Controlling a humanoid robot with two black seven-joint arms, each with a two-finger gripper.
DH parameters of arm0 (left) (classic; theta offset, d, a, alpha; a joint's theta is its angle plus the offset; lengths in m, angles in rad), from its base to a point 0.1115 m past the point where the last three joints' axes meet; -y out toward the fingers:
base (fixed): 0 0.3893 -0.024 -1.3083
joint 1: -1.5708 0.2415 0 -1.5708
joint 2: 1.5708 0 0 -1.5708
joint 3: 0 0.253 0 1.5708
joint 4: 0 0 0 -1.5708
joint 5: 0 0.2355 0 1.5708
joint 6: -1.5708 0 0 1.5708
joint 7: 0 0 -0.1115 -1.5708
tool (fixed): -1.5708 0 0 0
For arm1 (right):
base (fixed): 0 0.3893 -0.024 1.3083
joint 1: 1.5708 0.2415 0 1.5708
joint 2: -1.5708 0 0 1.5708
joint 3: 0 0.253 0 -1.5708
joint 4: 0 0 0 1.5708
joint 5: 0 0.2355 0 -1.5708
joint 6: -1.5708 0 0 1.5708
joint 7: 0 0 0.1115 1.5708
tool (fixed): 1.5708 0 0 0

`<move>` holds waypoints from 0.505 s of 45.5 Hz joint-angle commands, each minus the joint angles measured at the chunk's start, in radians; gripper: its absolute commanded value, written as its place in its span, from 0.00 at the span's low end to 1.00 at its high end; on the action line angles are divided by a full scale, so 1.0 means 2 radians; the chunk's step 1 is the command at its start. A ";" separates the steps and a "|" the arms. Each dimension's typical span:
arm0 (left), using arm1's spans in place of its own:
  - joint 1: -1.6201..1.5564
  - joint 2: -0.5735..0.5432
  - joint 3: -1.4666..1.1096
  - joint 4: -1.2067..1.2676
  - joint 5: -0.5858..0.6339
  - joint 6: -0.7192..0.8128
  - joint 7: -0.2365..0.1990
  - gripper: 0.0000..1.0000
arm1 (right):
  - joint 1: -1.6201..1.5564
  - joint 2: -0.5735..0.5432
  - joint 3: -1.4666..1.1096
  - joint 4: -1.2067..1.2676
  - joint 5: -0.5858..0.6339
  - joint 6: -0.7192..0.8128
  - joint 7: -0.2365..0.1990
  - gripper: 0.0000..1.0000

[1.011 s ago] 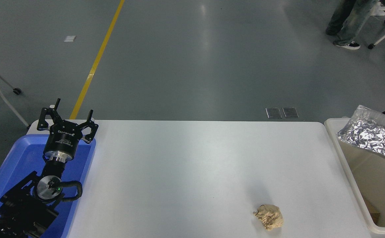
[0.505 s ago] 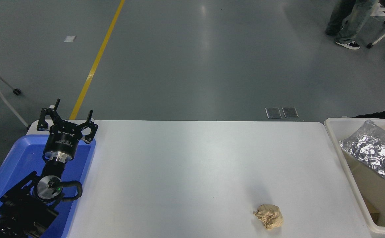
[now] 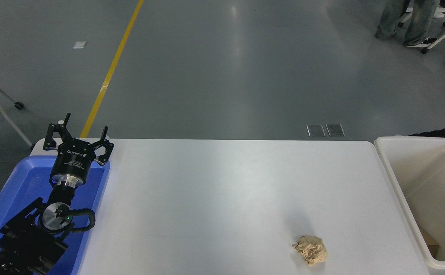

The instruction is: Pick up foil plate and place in dustbin

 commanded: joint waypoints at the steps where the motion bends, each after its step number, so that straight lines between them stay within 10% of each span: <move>1: 0.000 0.000 0.000 0.000 0.000 -0.001 0.000 1.00 | 0.252 0.047 -0.107 0.218 -0.024 0.140 -0.001 1.00; 23: 0.001 0.000 -0.001 0.001 0.000 0.002 -0.002 1.00 | 0.413 0.229 -0.132 0.344 0.180 0.246 -0.009 1.00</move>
